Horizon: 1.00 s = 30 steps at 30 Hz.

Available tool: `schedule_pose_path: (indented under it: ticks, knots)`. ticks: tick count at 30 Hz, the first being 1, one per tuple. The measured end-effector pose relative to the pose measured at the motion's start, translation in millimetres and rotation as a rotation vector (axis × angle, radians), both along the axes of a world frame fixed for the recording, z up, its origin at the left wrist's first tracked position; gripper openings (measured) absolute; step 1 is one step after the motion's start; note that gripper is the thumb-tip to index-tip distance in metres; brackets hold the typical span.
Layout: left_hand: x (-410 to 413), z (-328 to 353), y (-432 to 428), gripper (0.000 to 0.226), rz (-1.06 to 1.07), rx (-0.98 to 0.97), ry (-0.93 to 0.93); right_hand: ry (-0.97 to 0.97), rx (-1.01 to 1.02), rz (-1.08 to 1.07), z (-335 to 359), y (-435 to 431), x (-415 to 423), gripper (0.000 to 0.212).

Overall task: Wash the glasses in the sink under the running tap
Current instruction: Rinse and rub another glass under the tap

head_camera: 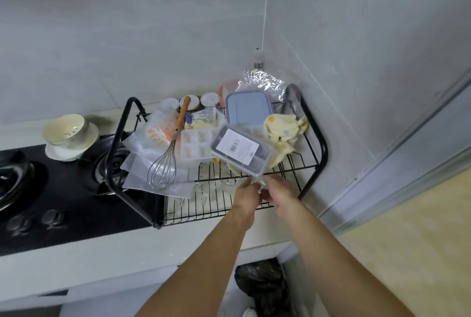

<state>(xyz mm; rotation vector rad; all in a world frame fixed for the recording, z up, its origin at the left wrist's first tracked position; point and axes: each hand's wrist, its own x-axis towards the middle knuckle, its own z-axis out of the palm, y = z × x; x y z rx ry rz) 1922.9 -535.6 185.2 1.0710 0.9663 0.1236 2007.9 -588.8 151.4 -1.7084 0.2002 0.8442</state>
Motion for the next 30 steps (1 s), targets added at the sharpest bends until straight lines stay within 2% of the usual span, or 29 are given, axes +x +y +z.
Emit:
schedule_pose_path:
  ticks: [2,5,8,11,13,17,23,28,30]
  knots:
    - [-6.7,0.1,1.9,0.030,-0.061,0.051,0.013,-0.051,-0.031,0.029,4.3,-3.6,-4.4,0.031]
    - [-25.9,0.7,10.5,0.029,-0.090,0.174,0.048,-0.287,-0.153,0.118,12.8,-11.0,-18.4,0.038]
    - [-57.4,4.7,22.8,0.031,-0.077,0.295,0.015,-0.486,-0.174,0.246,28.9,-23.4,-40.1,0.027]
    - [-97.0,12.2,36.8,0.030,-0.040,0.460,0.005,-0.580,-0.103,0.333,34.3,-37.2,-51.5,0.015]
    - [-131.9,15.5,45.3,0.028,0.018,0.538,0.006,-0.564,-0.054,0.402,33.1,-42.1,-58.3,0.015]
    - [-212.6,20.4,53.0,0.022,0.166,0.615,0.034,-0.546,0.037,0.570,38.8,-45.0,-78.4,0.032]
    - [-339.7,23.3,54.7,0.022,0.412,0.643,0.104,-0.531,0.131,0.668,53.3,-25.6,-130.9,0.026]
    - [-440.2,35.9,46.4,0.045,0.635,0.645,0.117,-0.548,0.194,0.748,66.3,2.6,-193.4,0.024]
    - [-484.8,38.3,42.7,0.041,0.703,0.652,0.129,-0.563,0.209,0.790,68.8,15.6,-224.3,0.024]
